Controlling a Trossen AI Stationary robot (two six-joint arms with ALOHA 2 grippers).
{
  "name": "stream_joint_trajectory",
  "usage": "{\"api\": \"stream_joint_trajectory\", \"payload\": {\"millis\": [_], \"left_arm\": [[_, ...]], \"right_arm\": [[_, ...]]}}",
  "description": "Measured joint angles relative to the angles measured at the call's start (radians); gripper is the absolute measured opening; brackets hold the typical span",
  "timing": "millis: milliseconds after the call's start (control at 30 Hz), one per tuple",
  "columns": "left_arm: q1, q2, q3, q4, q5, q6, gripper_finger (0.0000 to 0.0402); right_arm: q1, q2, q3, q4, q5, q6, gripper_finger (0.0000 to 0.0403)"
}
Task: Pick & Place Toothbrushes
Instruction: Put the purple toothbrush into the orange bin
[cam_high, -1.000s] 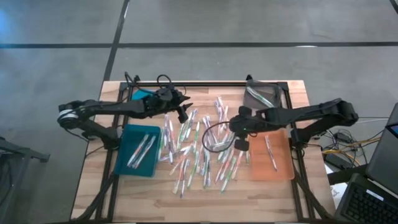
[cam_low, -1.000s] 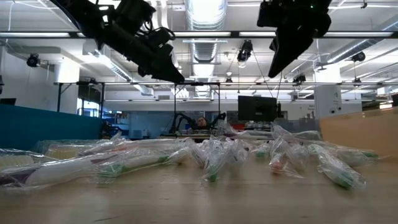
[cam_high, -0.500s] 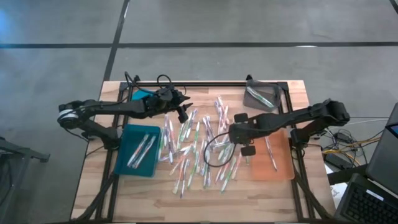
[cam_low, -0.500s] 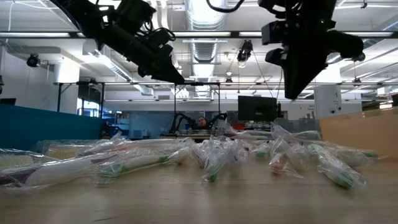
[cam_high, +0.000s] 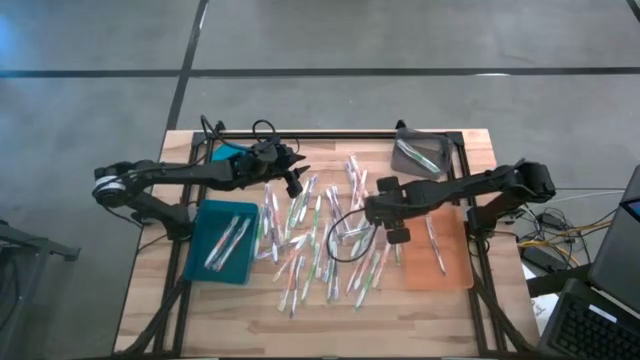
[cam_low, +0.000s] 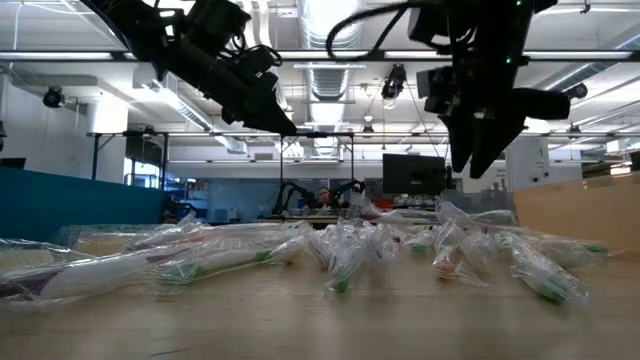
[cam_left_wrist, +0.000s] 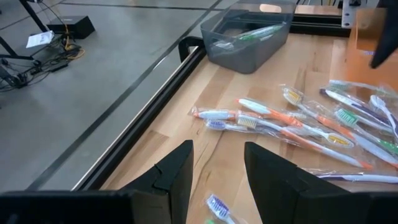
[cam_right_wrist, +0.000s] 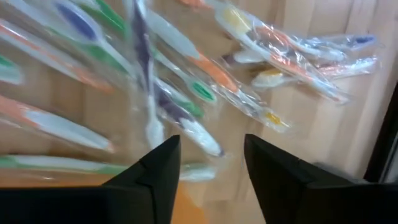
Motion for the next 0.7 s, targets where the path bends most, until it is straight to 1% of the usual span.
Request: {"api": "stream_joint_trajectory", "payload": {"millis": [100,200,433,700], "left_arm": [[-0.001,0.000,0.000,0.000,0.000,-0.003,0.0149],[-0.002,0.000,0.000,-0.001,0.000,-0.014,0.0149],[-0.003,0.000,0.000,-0.006,0.000,-0.015,0.0149],[-0.003,0.000,0.000,-0.007,0.001,-0.015,0.0149]], "right_arm": [[-0.030,0.024,-0.001,0.000,0.001,-0.060,0.0189],[-0.054,0.061,-0.003,0.000,-0.001,-0.111,0.0191],[-0.067,0.155,-0.005,0.001,-0.006,-0.186,0.0170],[-0.067,0.220,-0.009,0.007,-0.010,-0.179,0.0145]]}}
